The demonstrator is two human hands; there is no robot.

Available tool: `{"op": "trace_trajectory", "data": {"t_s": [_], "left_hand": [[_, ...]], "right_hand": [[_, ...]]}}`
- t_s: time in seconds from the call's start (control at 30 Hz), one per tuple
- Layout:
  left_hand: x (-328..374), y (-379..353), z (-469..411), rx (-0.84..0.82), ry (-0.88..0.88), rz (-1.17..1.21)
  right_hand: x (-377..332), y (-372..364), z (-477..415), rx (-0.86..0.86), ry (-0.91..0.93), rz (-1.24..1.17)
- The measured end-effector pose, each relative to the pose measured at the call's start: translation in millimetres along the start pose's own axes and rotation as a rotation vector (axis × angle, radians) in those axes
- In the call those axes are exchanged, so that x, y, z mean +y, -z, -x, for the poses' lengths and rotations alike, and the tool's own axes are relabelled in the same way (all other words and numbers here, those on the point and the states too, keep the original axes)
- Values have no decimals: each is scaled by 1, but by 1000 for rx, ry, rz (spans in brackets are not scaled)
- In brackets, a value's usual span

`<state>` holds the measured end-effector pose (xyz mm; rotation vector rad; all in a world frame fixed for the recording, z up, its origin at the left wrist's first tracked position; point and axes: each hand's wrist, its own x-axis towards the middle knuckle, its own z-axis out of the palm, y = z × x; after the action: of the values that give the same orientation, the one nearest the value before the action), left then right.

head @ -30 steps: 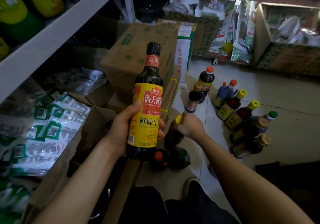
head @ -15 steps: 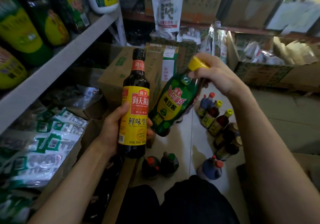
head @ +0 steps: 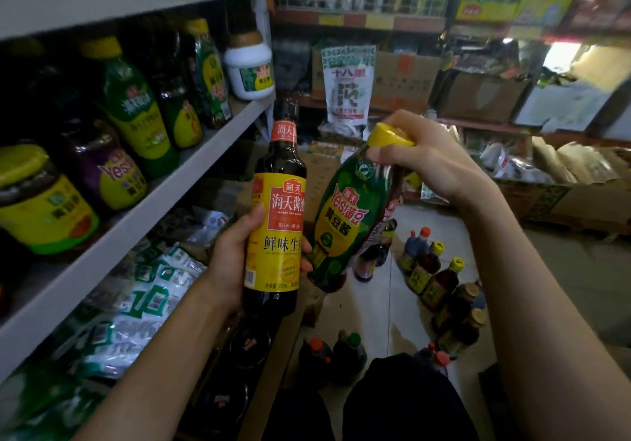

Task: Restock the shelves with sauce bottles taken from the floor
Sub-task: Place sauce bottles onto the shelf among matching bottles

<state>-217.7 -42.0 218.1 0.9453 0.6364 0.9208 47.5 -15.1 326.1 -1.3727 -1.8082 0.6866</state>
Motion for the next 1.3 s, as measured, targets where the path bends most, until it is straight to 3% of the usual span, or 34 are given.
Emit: {"op": "trace_trajectory", "data": {"t_s": [0.13,0.3,0.63,0.8,1.03,1.3], "left_hand": [[25,-6,14,47,-55,-13],[59,-7,28,72,-113,-34],[97,-15,24,136,-196,-20],[130,-22,-9,162,-215,-5],[288,-93,-76,281,-215,33],[506,-187,-78,264,-255,9]], "right_hand": [[-34,-8,-7,-51,42,182],[-55,-20,-12,-82,92,210],[-63,-35,-29,139,126,-203],[-64,-5,-77,150,159,-327],[-139,63,-168,75,124,-498],[-320,207,-264,-66,195,-552]]}}
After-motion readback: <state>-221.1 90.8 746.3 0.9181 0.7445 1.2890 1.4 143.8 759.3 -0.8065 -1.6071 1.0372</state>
